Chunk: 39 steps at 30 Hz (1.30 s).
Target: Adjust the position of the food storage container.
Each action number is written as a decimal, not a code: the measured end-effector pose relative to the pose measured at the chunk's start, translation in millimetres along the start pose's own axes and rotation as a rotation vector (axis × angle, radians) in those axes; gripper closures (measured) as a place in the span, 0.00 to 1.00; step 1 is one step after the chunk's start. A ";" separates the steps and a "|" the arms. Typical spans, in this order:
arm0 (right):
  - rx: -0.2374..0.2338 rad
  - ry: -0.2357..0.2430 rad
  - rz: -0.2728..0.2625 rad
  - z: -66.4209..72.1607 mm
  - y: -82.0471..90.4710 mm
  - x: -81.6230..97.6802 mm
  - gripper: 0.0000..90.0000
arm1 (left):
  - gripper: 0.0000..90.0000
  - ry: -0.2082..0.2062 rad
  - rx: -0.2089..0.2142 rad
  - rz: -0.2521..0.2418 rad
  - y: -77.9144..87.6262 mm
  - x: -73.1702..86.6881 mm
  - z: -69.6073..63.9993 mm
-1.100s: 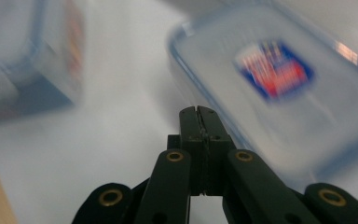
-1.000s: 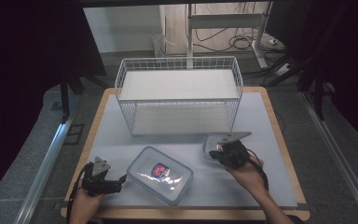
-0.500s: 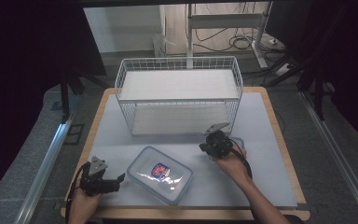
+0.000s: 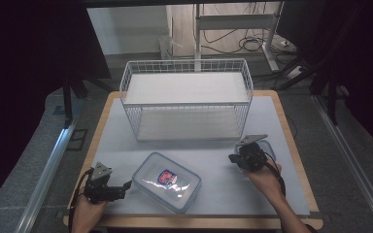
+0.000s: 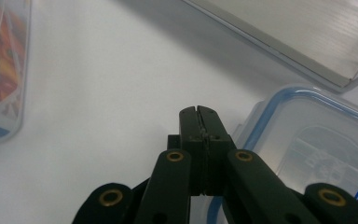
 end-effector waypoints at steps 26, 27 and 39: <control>-0.359 0.132 -0.022 133.8 3.7 36.8 0.99 | 1.00 -0.050 0.177 0.043 -12.5 -20.3 -23.3; -0.364 0.135 -0.020 136.5 1.3 35.9 0.99 | 1.00 -0.042 0.190 0.044 -12.8 -20.0 -23.8; -0.251 0.072 -0.051 104.5 7.0 34.7 0.99 | 1.00 -0.046 0.231 0.085 -17.3 -26.5 -45.0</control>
Point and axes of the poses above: each handheld gripper's, and its own axes: y roughly backward along the jaws, x roughly out of its underside, z roughly to its left, the point moved 3 cm from there along -y, roughly forward along the jaws, and after that the axes turned 1 degree about -x, right-handed, at the moved point
